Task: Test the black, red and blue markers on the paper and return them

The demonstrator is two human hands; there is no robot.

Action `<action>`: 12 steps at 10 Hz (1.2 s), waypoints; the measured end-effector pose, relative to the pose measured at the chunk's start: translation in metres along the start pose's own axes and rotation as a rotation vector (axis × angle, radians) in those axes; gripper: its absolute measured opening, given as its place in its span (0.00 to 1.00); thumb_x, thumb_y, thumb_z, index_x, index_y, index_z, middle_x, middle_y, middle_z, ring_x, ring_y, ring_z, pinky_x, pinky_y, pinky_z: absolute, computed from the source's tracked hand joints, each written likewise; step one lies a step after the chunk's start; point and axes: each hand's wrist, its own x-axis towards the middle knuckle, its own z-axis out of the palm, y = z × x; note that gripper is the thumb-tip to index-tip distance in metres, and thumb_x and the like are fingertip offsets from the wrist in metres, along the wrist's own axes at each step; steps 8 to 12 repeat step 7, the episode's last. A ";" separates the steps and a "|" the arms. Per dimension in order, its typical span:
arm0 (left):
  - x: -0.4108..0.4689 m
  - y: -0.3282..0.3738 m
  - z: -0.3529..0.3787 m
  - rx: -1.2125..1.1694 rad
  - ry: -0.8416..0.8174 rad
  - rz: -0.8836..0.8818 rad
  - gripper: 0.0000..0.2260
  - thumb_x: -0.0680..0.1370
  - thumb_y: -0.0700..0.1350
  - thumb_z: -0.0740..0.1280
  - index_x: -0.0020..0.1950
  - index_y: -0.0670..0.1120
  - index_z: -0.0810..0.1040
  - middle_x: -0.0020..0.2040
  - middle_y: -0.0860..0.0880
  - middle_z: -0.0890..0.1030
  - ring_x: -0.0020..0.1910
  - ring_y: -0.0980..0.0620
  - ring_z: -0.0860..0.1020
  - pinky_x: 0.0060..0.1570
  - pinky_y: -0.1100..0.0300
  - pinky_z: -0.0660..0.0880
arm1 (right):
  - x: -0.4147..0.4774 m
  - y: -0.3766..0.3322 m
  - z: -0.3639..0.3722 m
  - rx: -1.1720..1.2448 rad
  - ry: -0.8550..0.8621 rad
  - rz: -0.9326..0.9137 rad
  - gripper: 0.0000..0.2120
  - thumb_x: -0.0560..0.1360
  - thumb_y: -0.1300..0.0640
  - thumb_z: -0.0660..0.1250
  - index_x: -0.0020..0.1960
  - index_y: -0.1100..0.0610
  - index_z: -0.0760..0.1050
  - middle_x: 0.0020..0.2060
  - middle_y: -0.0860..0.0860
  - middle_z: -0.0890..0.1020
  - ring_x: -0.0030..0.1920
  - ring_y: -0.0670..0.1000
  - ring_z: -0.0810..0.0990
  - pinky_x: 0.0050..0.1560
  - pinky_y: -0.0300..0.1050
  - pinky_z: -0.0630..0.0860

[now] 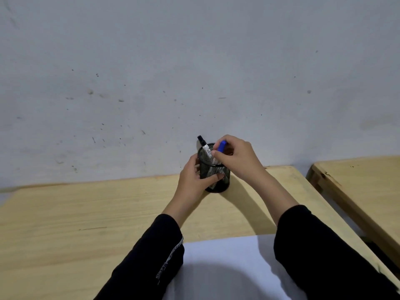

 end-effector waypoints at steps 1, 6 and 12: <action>0.000 -0.001 0.000 0.000 0.000 0.001 0.25 0.66 0.38 0.76 0.58 0.51 0.72 0.51 0.59 0.79 0.51 0.61 0.79 0.43 0.70 0.76 | 0.001 -0.002 -0.001 -0.013 -0.004 0.013 0.02 0.70 0.60 0.70 0.42 0.56 0.77 0.33 0.50 0.81 0.35 0.43 0.79 0.45 0.40 0.77; -0.016 0.041 -0.013 0.396 -0.072 0.011 0.25 0.74 0.47 0.70 0.67 0.42 0.67 0.61 0.49 0.72 0.59 0.53 0.70 0.52 0.66 0.66 | -0.014 -0.031 -0.035 -0.105 0.042 0.067 0.13 0.72 0.62 0.67 0.56 0.61 0.76 0.52 0.57 0.81 0.55 0.54 0.79 0.57 0.43 0.73; -0.033 0.070 -0.022 0.627 -0.126 0.041 0.28 0.76 0.51 0.66 0.70 0.40 0.62 0.70 0.42 0.66 0.69 0.47 0.64 0.56 0.62 0.61 | -0.032 -0.044 -0.048 -0.181 0.035 0.083 0.16 0.73 0.60 0.65 0.61 0.58 0.74 0.61 0.55 0.78 0.63 0.53 0.74 0.59 0.41 0.68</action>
